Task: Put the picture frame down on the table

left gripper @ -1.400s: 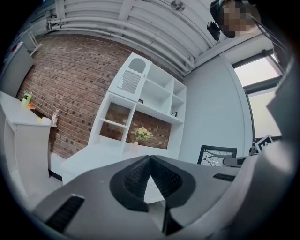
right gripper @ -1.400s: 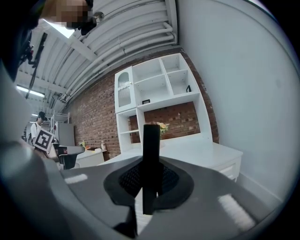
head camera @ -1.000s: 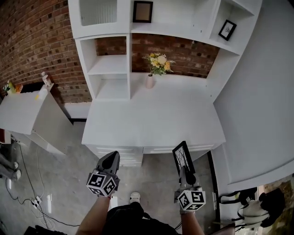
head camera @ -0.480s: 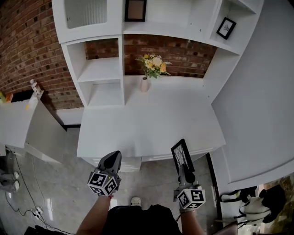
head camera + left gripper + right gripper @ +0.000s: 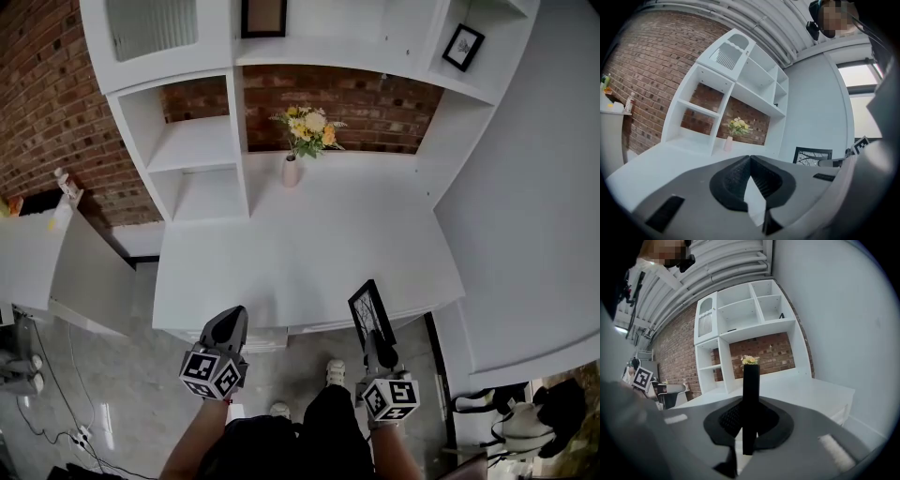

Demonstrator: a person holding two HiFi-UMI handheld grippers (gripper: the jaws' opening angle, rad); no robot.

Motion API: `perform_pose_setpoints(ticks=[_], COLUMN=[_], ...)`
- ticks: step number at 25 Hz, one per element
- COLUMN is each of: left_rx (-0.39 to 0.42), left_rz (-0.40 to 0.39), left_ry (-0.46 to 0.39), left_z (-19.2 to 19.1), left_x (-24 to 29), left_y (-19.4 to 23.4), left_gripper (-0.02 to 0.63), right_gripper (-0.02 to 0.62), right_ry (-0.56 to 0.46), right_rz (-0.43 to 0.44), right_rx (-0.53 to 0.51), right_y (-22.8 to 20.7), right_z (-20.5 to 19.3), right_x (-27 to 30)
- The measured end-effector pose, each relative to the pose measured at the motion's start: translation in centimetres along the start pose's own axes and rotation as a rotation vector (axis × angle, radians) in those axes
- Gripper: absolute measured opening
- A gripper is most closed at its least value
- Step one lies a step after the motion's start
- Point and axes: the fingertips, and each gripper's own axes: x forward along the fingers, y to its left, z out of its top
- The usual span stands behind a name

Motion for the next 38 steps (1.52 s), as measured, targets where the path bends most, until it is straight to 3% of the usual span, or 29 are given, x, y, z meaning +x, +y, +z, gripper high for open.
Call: perform_pose_setpoints(ticks=[5,13,38], left_rx=[0.003,-0.002,-0.032], left_rz=[0.037,0.077,0.179], left_ry=[-0.015,-0.019,0.004], left_z=[0.8,1.2,-0.7], left_x=[2.6,6.9,14.9], left_y=[0.3,-0.2,-2.5], left_gripper=[-0.003,-0.003,-0.003], right_gripper=[0.023,0.023,0.023], right_ry=[-0.004,0.037,0.173], right_rz=[0.076,0.118,0.26], right_rx=[-0.036,-0.047,-0.063], right_y=[-0.7,-4.4,-10.4], right_z=[1.5,2.4,-0.3], right_x=[3.4,8.3,16.4])
